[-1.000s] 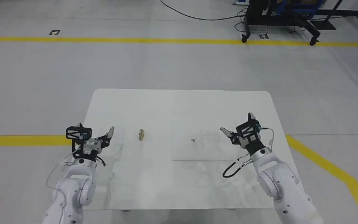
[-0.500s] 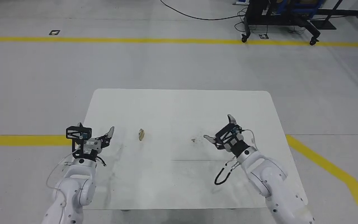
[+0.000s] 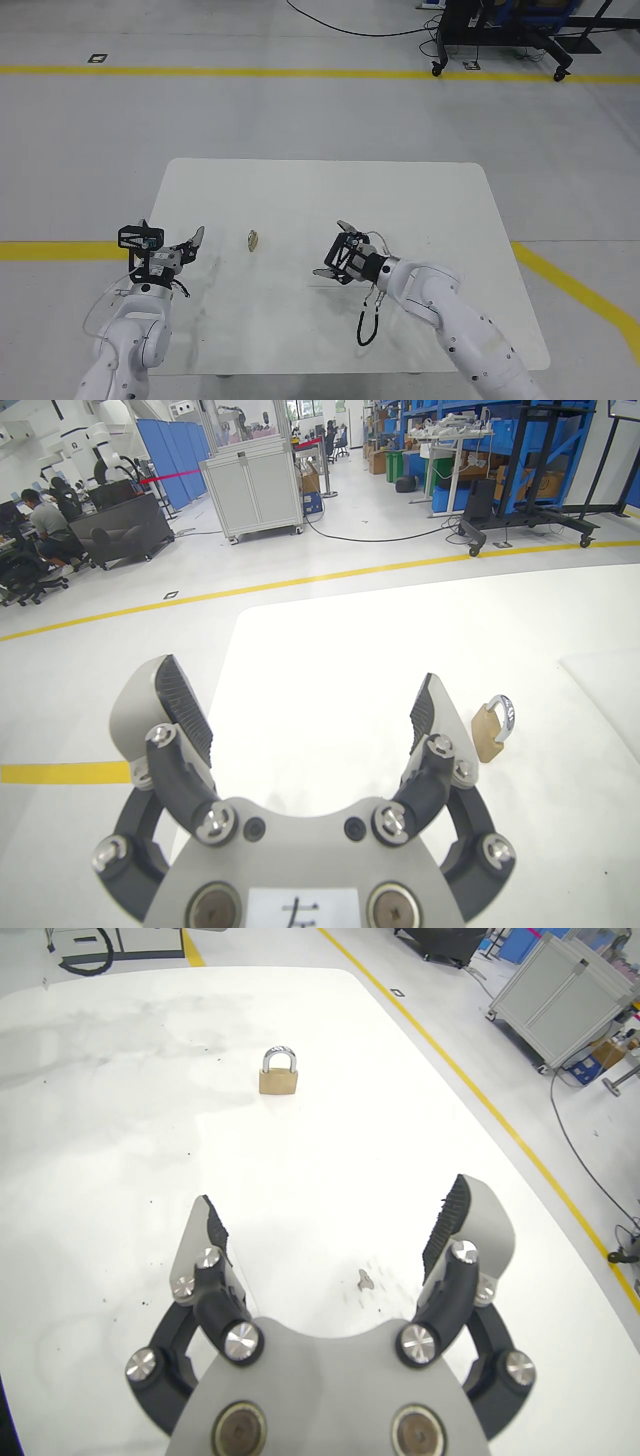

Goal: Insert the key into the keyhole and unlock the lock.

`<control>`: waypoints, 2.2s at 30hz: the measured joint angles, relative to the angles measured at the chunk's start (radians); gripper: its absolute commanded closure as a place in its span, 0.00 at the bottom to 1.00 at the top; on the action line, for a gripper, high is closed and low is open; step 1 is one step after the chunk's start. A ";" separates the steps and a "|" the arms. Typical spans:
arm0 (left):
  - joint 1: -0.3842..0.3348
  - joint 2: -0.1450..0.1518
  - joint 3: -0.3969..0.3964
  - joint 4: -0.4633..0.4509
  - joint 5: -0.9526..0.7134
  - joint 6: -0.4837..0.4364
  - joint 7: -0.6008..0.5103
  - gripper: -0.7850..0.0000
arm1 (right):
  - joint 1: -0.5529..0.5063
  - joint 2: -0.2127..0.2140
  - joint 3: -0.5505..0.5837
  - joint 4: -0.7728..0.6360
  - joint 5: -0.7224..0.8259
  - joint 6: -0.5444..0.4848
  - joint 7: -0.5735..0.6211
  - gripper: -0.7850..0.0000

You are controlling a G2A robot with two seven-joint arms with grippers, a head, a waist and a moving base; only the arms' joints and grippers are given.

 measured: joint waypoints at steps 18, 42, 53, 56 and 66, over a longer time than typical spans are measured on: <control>0.000 0.000 0.000 0.000 0.000 0.000 0.000 0.00 | 0.163 -0.004 -0.007 0.306 0.179 -0.152 0.121 0.73; 0.000 0.000 0.000 0.000 0.000 0.000 0.000 0.00 | 0.089 0.022 0.064 0.192 0.216 -0.229 -0.079 1.00; 0.000 0.000 0.000 0.000 0.000 0.000 0.000 0.00 | 0.091 0.022 0.059 0.195 0.235 -0.225 -0.053 1.00; -0.001 0.000 -0.001 -0.023 0.016 0.007 0.005 0.00 | 0.091 0.022 0.059 0.195 0.235 -0.225 -0.053 1.00; -0.041 -0.005 0.088 -0.120 -0.024 -0.148 -0.097 0.00 | 0.076 0.020 0.065 0.183 0.305 -0.230 -0.111 1.00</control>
